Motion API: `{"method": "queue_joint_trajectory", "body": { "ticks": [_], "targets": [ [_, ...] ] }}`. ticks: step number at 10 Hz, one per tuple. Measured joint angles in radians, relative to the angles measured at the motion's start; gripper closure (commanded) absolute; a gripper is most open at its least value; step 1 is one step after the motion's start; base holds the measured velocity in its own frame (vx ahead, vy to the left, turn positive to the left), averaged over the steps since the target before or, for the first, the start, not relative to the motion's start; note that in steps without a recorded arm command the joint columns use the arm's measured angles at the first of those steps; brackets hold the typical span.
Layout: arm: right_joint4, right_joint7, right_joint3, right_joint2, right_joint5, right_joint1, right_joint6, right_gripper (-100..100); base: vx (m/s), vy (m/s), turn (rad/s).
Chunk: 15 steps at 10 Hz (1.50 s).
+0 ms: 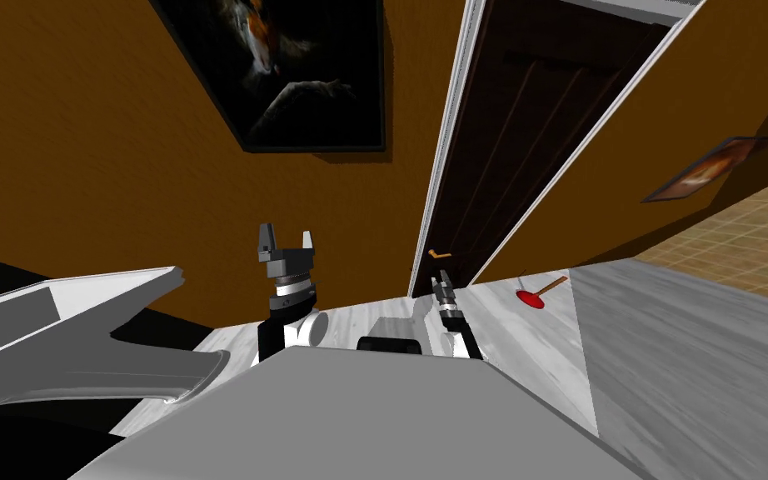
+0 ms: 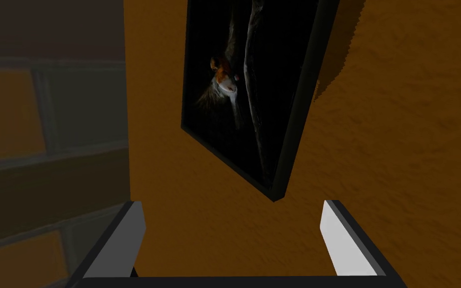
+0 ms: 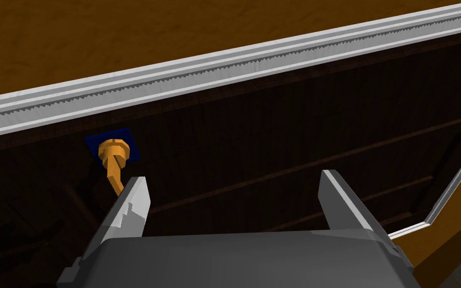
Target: Pull the door open
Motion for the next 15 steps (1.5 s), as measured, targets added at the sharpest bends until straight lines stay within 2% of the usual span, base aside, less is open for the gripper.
{"method": "queue_joint_trajectory", "body": {
  "ticks": [7, 8, 11, 15],
  "targets": [
    [0.150, -0.001, 0.025, -0.030, -0.040, -0.040, -0.041, -100, 0.031, -0.087, 0.118],
    [0.185, -0.002, 0.029, -0.035, -0.048, -0.054, -0.050, -100, 0.049, -0.115, 0.132],
    [0.255, -0.003, 0.042, -0.053, -0.070, -0.070, -0.069, -100, 0.039, -0.126, 0.132],
    [0.364, -0.005, 0.058, -0.070, -0.095, -0.105, -0.100, -100, 0.034, -0.102, 0.106]
  ]
}}
